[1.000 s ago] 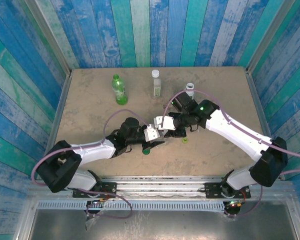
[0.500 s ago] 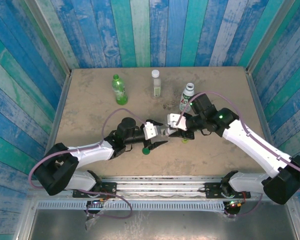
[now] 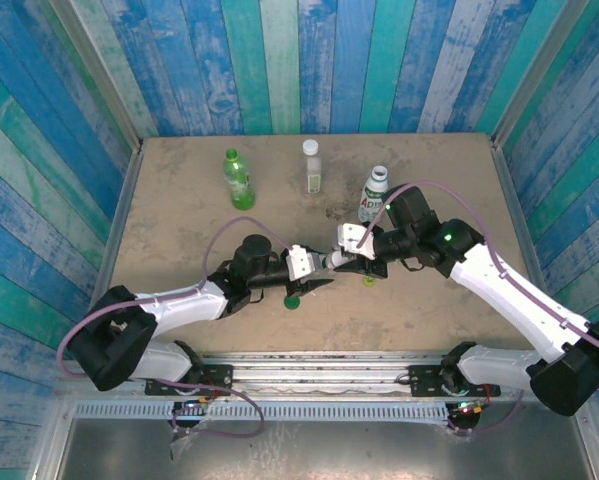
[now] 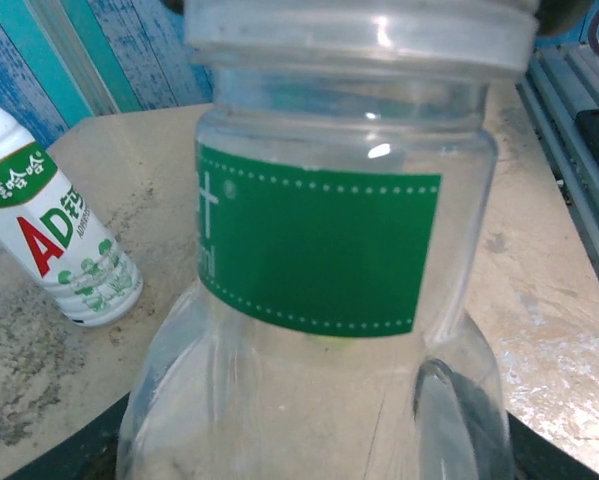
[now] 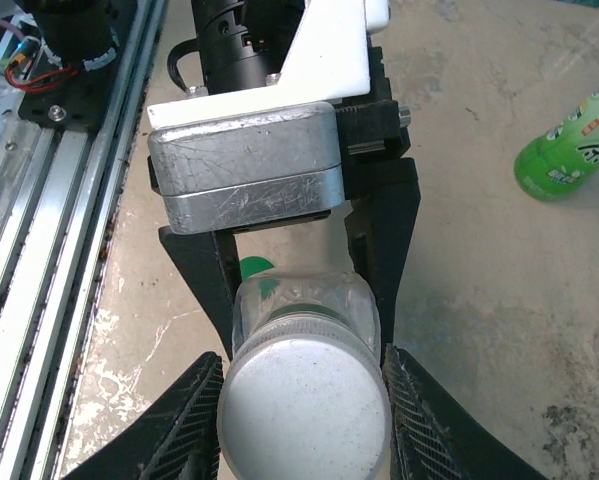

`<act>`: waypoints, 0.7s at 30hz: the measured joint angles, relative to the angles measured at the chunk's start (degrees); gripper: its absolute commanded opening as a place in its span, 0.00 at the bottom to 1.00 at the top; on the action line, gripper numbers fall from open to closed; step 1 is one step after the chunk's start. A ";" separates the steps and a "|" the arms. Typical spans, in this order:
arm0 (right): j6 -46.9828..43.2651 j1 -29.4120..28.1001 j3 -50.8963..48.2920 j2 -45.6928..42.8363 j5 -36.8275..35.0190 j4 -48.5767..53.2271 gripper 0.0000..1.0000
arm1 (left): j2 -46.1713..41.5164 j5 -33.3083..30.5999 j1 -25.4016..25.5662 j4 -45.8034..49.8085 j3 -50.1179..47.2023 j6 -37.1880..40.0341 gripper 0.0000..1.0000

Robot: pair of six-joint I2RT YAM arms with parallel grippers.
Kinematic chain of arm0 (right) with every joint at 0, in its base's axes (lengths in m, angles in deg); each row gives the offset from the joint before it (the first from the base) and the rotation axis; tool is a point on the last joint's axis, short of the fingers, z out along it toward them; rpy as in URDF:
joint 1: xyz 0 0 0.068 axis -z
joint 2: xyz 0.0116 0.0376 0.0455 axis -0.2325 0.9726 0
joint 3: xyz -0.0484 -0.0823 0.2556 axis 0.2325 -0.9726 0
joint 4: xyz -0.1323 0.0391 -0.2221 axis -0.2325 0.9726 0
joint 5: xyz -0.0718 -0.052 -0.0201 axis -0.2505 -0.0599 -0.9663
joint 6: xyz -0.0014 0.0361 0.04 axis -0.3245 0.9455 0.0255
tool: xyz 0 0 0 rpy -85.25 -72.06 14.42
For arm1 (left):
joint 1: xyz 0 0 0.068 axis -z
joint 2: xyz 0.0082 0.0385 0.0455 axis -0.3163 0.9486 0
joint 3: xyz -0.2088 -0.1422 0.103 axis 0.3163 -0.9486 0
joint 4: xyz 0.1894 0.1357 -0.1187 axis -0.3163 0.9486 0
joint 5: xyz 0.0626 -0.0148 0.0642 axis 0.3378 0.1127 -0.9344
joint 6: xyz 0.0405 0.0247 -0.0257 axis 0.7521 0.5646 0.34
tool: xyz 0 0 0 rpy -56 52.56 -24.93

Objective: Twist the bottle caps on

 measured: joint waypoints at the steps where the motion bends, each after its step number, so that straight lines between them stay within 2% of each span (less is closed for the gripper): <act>1: 1.40 0.00 -0.33 -0.07 -0.42 -0.57 0.23 | 0.00 -0.42 -0.02 0.11 0.00 0.02 0.55; 5: 9.57 -0.02 -2.93 -0.94 -2.95 -4.57 0.21 | 0.02 -3.39 0.00 0.94 0.00 0.52 0.53; 8: 19.26 -0.50 -5.31 -2.25 -6.16 -8.24 0.19 | 0.24 -6.21 0.11 2.03 0.72 1.66 0.52; 13: 38.07 -4.68 -7.15 -4.02 -16.72 -11.13 0.14 | 0.92 -9.01 0.39 2.75 1.60 2.80 0.52; 18: 52.81 -6.19 -4.61 -1.62 -21.62 -8.26 0.27 | 1.46 -10.51 0.63 3.65 1.73 3.43 0.52; 21: 55.01 -6.32 -3.50 -1.22 -22.58 -6.75 0.43 | 1.49 -10.71 0.66 3.69 1.88 3.61 0.52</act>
